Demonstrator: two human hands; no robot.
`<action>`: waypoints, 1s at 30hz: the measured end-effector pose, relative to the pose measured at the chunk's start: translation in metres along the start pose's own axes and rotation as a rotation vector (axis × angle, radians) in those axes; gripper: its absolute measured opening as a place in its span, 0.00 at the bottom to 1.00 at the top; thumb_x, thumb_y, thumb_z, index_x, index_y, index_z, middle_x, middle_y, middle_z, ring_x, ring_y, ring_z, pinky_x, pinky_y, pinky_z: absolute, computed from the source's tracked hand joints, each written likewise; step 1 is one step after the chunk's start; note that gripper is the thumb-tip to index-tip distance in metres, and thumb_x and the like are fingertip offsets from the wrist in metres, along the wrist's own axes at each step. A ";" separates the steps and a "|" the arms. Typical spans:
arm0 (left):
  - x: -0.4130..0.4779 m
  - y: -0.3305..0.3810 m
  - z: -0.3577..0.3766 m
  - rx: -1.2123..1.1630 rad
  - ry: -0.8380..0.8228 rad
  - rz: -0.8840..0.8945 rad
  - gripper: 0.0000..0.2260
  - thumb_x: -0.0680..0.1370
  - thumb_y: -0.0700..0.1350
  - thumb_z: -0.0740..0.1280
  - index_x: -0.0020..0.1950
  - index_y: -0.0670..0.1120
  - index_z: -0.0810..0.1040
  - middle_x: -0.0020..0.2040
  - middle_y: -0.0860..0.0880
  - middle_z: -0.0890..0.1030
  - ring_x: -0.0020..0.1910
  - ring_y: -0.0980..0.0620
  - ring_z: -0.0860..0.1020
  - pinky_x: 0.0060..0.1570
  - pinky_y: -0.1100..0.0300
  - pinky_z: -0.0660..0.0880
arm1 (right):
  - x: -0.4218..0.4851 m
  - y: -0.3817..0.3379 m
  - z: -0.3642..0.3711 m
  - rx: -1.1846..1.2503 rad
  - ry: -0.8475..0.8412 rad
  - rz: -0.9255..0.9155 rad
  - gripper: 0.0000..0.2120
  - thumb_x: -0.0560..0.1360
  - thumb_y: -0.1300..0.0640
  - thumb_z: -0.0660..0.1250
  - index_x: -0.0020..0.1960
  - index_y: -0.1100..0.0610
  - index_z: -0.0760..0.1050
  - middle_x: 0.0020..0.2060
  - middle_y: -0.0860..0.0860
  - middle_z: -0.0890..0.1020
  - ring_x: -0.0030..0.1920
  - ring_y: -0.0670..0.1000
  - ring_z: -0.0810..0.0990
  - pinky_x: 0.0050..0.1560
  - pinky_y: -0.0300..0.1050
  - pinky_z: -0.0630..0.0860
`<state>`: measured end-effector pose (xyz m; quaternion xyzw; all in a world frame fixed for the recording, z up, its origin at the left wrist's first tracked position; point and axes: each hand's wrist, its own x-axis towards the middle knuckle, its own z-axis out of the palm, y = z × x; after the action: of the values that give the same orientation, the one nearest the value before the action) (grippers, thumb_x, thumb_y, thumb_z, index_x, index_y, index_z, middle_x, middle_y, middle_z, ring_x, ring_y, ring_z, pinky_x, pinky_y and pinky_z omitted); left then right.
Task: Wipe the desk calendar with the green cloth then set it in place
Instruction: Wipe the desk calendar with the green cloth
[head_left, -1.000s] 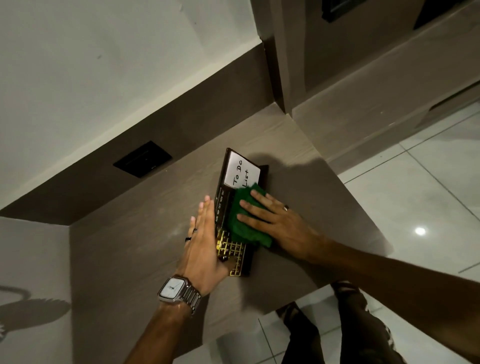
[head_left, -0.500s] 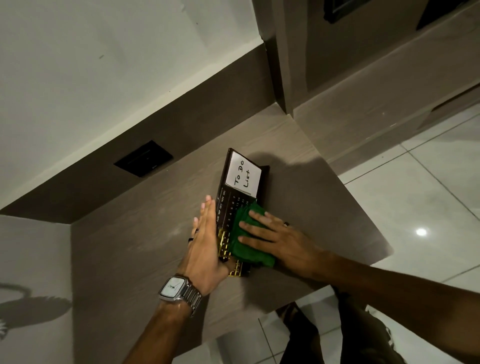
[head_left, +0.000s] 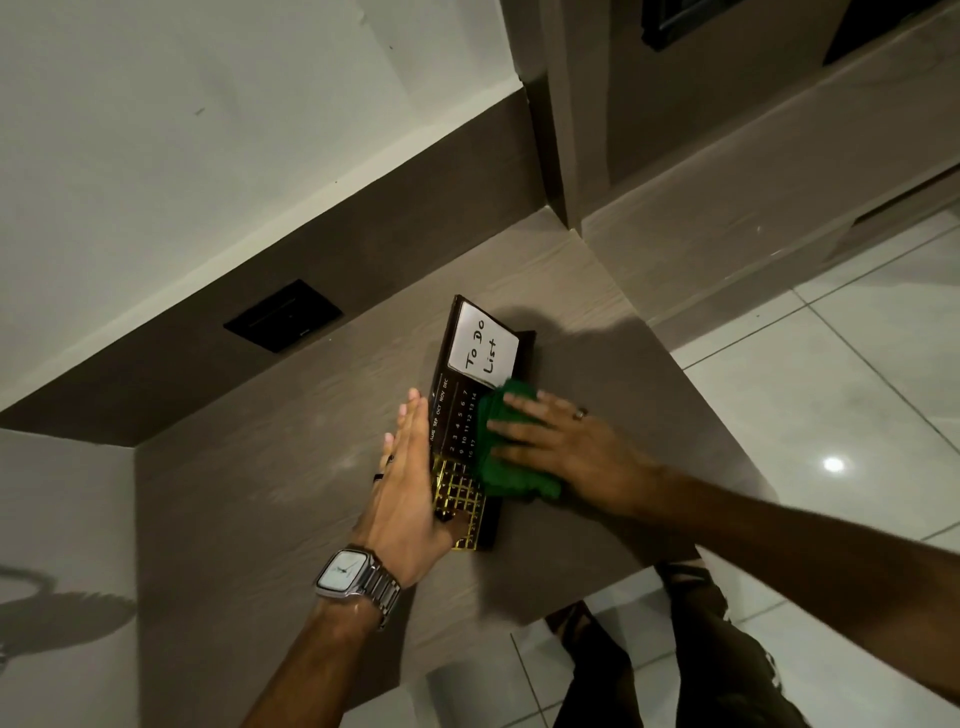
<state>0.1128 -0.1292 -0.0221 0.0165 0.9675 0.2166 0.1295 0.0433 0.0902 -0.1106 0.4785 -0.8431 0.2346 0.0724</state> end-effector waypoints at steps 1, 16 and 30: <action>0.000 0.000 0.000 0.000 -0.001 0.000 0.63 0.65 0.49 0.79 0.73 0.61 0.26 0.80 0.54 0.35 0.79 0.55 0.38 0.77 0.51 0.38 | 0.005 0.011 -0.006 -0.019 0.003 0.046 0.29 0.67 0.59 0.77 0.67 0.50 0.74 0.71 0.53 0.71 0.73 0.59 0.62 0.71 0.60 0.58; 0.001 -0.005 0.003 -0.043 -0.005 -0.022 0.65 0.62 0.43 0.79 0.76 0.57 0.28 0.81 0.52 0.37 0.80 0.52 0.39 0.76 0.47 0.40 | 0.020 0.048 -0.020 -0.072 0.022 0.367 0.25 0.72 0.50 0.70 0.68 0.50 0.73 0.68 0.58 0.71 0.70 0.61 0.64 0.65 0.64 0.66; 0.001 -0.008 0.005 -0.049 0.028 -0.015 0.67 0.60 0.43 0.81 0.75 0.60 0.28 0.81 0.52 0.41 0.80 0.51 0.41 0.76 0.46 0.40 | 0.037 0.048 -0.030 -0.206 0.042 0.354 0.23 0.69 0.52 0.74 0.64 0.50 0.77 0.59 0.57 0.74 0.61 0.60 0.67 0.57 0.60 0.69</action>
<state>0.1138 -0.1339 -0.0301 0.0033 0.9637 0.2394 0.1179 -0.0203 0.0965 -0.0870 0.3081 -0.9318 0.1658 0.0962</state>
